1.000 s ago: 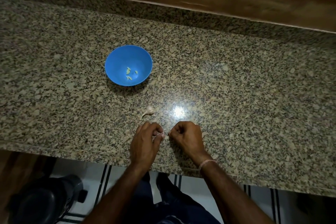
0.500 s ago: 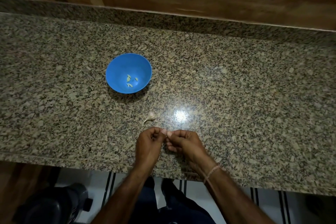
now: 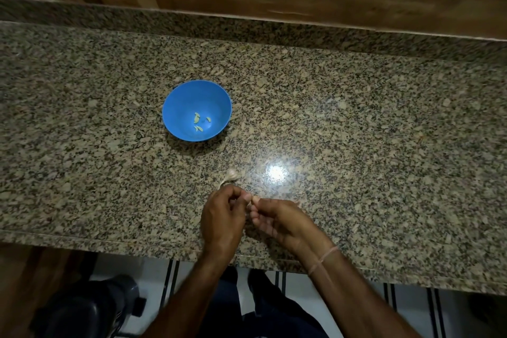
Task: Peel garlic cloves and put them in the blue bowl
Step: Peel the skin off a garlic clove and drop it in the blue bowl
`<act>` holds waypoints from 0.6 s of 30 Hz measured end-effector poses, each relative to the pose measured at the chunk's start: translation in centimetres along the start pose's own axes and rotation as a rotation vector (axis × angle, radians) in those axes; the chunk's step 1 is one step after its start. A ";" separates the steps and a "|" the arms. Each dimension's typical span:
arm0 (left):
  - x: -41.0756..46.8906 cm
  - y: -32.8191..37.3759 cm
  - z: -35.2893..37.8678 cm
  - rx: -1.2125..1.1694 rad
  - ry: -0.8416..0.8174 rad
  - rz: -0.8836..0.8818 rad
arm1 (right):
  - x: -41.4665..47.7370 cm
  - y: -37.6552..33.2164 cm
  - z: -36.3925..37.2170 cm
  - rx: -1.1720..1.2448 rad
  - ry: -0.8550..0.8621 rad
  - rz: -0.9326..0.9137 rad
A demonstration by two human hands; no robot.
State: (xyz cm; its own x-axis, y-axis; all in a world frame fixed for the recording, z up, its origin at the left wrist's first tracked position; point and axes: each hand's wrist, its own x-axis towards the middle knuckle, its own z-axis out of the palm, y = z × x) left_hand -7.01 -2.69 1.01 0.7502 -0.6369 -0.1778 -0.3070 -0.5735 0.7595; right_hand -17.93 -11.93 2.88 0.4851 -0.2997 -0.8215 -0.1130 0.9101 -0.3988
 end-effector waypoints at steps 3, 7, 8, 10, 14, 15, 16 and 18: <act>0.1 0.0 -0.1 -0.048 -0.036 -0.058 | 0.2 0.5 0.0 -0.054 0.020 -0.081; 1.0 0.3 -0.5 -0.560 -0.321 -0.606 | 0.7 1.3 -1.1 -0.727 0.135 -0.711; 1.0 0.3 -0.6 -0.589 -0.365 -0.665 | 0.8 1.3 -1.1 -0.750 0.127 -0.743; 0.8 0.5 -0.6 -0.609 -0.350 -0.632 | 0.7 1.1 -0.9 -0.609 0.097 -0.637; 0.5 0.9 -0.3 -0.631 -0.310 -0.550 | 0.4 1.3 -0.5 -0.231 0.003 -0.345; 0.4 0.6 -0.2 -0.620 -0.310 -0.535 | 0.3 1.3 -0.6 -0.202 -0.005 -0.334; 0.3 0.4 -0.1 -0.596 -0.290 -0.488 | 0.3 1.3 -0.7 -0.185 -0.001 -0.334; 0.1 -0.1 0.1 -0.496 -0.210 -0.337 | 0.3 1.2 -0.8 -0.191 0.033 -0.339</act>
State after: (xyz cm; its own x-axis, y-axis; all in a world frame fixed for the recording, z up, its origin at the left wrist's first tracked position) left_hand -6.93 -2.73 0.86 0.6119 -0.5793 -0.5385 0.2718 -0.4853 0.8310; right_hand -18.58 -11.13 1.86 0.4949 -0.5864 -0.6412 -0.1120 0.6887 -0.7163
